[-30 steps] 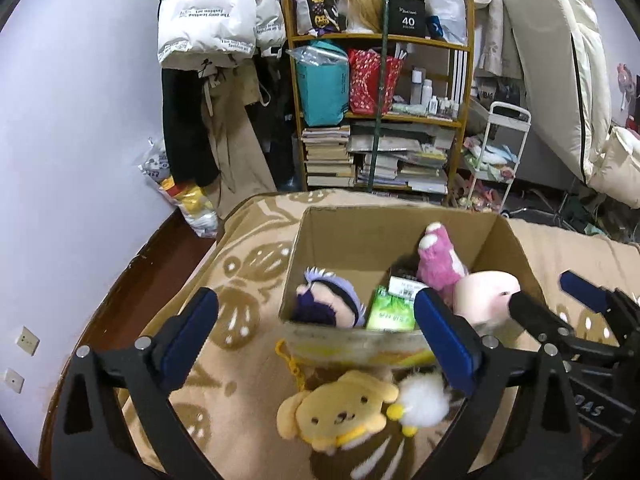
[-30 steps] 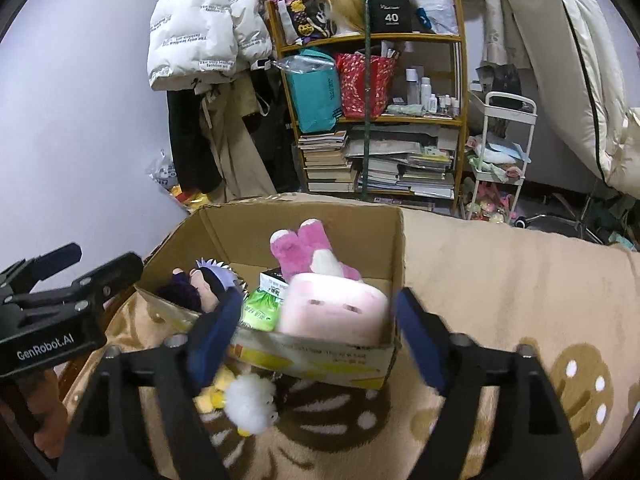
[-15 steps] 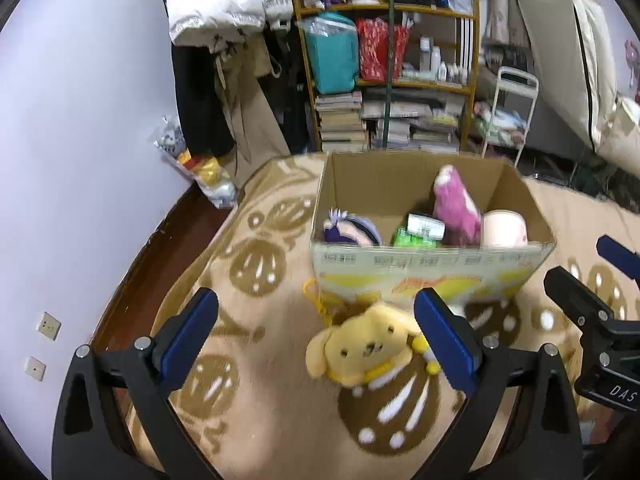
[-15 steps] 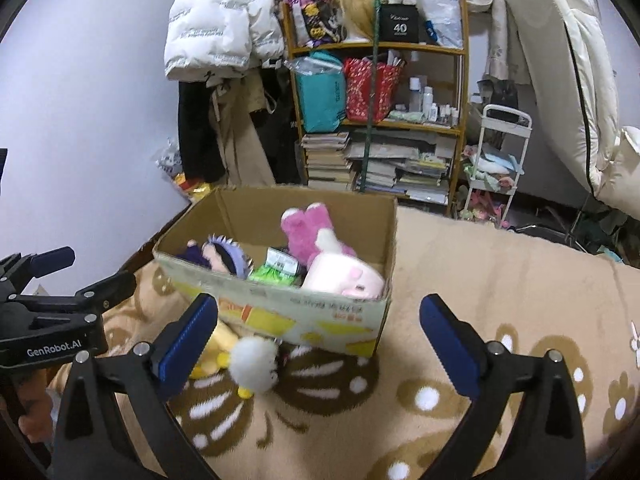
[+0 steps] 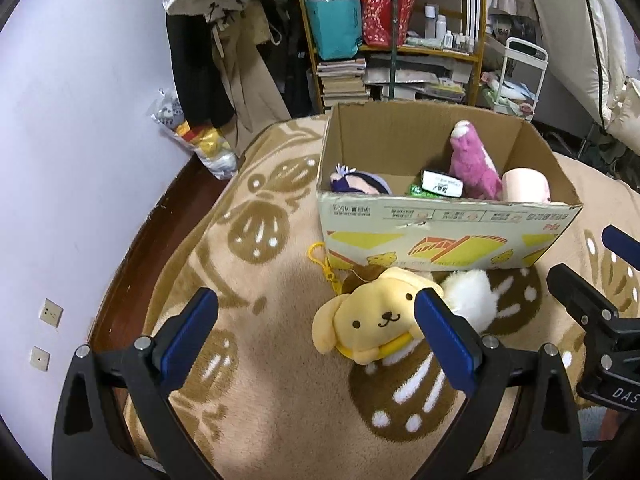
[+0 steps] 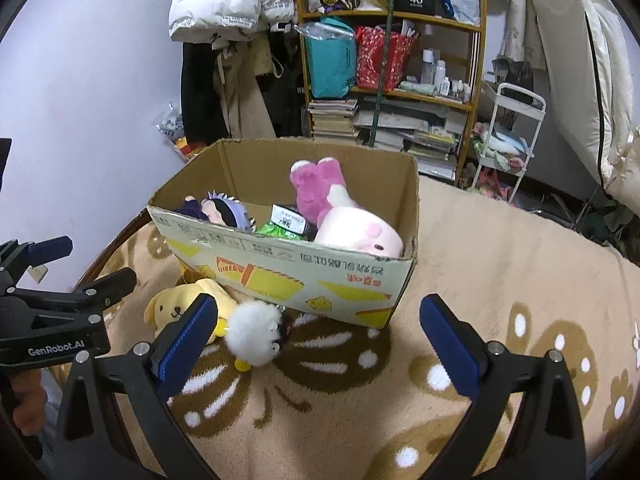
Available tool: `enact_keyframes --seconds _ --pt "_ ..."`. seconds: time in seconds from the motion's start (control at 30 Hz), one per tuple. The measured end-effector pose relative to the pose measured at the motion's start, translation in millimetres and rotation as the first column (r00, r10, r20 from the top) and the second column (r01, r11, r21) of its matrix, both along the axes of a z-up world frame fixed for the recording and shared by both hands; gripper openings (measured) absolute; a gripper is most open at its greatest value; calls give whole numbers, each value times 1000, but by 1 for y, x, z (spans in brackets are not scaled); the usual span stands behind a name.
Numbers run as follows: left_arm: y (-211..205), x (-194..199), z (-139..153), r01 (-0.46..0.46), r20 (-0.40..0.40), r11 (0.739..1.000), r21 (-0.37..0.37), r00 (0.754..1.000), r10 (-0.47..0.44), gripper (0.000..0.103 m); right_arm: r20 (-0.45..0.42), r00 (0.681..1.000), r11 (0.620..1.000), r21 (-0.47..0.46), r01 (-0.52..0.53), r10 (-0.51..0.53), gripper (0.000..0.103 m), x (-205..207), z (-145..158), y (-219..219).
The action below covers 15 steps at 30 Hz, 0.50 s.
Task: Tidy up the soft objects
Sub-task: 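Move both tools back toward the yellow dog plush and white pompom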
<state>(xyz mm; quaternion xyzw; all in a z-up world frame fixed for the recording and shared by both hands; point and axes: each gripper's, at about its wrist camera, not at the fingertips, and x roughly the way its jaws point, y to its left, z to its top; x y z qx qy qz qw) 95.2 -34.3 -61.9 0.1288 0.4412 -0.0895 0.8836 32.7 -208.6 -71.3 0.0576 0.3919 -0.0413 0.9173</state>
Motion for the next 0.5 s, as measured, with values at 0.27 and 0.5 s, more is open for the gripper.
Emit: enact_keyframes --seconds 0.27,0.5 --pt "-5 10 -14 5 -27 1000 11 1000 -5 97 -55 998 1000 8 -18 18 103 13 -16 6" --pt "-9 22 -23 2 -46 1000 0 999 -2 97 -89 996 1000 5 -29 29 103 21 -27 9"
